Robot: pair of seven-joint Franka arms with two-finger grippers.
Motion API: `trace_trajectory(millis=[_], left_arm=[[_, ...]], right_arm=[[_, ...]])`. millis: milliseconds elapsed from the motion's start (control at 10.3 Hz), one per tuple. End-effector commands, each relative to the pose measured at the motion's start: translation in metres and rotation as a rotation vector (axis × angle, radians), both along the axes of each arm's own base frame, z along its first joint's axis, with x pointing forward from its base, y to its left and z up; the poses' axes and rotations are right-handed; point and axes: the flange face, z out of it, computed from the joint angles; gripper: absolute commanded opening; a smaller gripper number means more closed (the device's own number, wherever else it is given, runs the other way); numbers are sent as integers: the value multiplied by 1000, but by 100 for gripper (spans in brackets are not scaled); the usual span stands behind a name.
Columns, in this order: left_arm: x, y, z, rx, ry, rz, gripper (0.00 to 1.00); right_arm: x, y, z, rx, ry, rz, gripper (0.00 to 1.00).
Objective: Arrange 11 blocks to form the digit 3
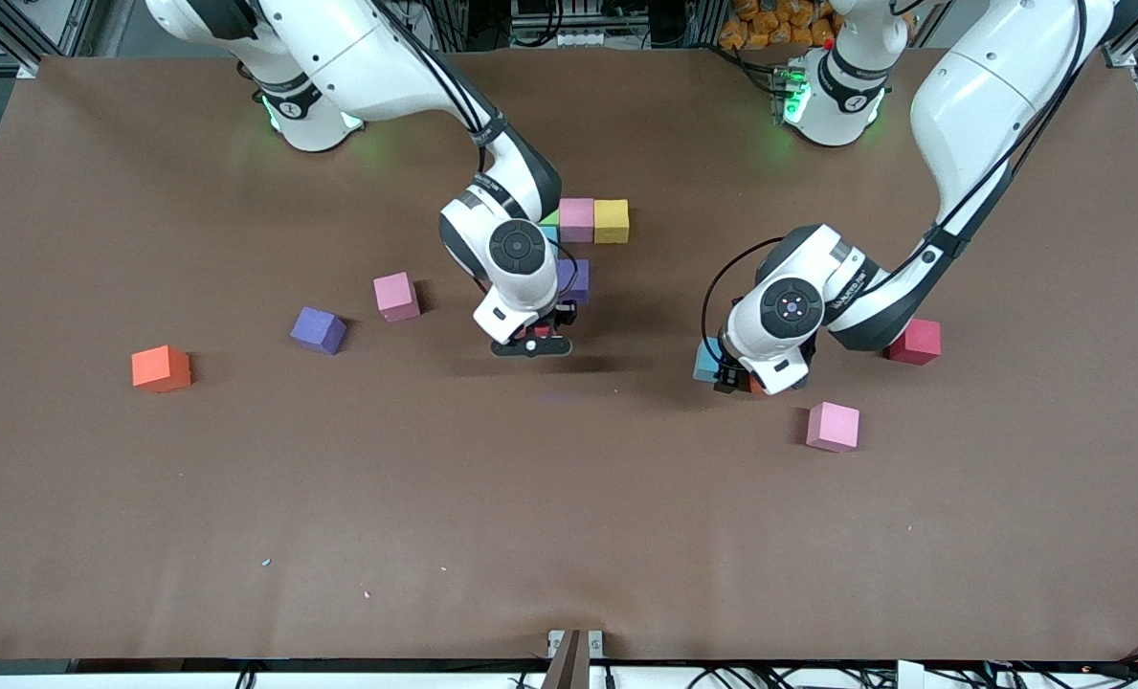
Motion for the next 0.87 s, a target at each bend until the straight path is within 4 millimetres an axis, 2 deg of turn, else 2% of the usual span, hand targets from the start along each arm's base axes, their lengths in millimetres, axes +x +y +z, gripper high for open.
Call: trace_trajectory(millis=[0,194,291,388,486,583,680,777], left_arm=[[3,-1,-8,-2,-22,-20,100],[2,-5,-12,-16,-25,-18,100],[1,-6,-12,-20,-26,-18,85],[2,-6,-13,-22,-28,-15,47],[1,-7,-14,-23,-27,-12,17],[1,-7,-15,-19,-25,14,0],[1,-7,-13,-11,-30,57,0],[1,-7,-10,-8,-34,76,0]], right_arm=[[-18,-7,-15,-44,33,-9,11],[-19,-6,-15,-45,33,-16,11],[-23,-2,-16,-48,33,-16,12],[-24,-2,-16,-48,34,-16,14],[-25,-3,-16,-58,44,-15,30],[-24,-3,-16,-60,45,-16,90],[-23,-2,-12,-57,37,-12,100],[-21,1,-2,-44,25,-9,100]])
